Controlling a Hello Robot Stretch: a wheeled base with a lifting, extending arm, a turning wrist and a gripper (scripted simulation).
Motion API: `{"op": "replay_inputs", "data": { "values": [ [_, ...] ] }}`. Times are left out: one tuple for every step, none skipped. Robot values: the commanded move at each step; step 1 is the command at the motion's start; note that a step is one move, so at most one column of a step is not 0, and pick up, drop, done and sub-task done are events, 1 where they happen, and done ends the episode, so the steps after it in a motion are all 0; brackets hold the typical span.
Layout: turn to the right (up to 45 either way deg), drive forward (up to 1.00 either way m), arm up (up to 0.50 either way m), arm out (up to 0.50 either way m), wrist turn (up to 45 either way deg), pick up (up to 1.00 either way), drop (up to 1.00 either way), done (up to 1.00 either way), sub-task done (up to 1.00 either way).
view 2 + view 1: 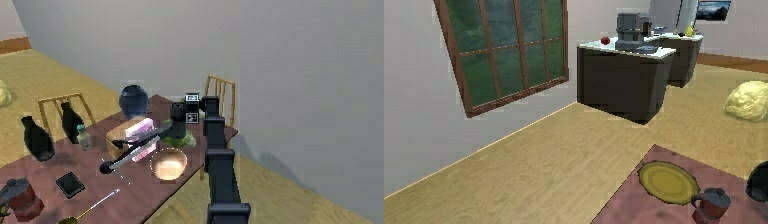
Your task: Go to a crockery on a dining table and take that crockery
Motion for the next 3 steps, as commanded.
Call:
{"op": "replay_inputs", "data": {
  "values": [
    [0.0, 0.0, 0.0, 0.0, 45.0, 0.0, 0.0, 0.0, 0.0],
    [0.0, 0.0, 0.0, 0.0, 18.0, 0.0, 0.0, 0.0, 0.0],
    [0.0, 0.0, -0.3, 0.0, 0.0, 0.0, 0.0, 0.0, 0.0]
  ]
}}
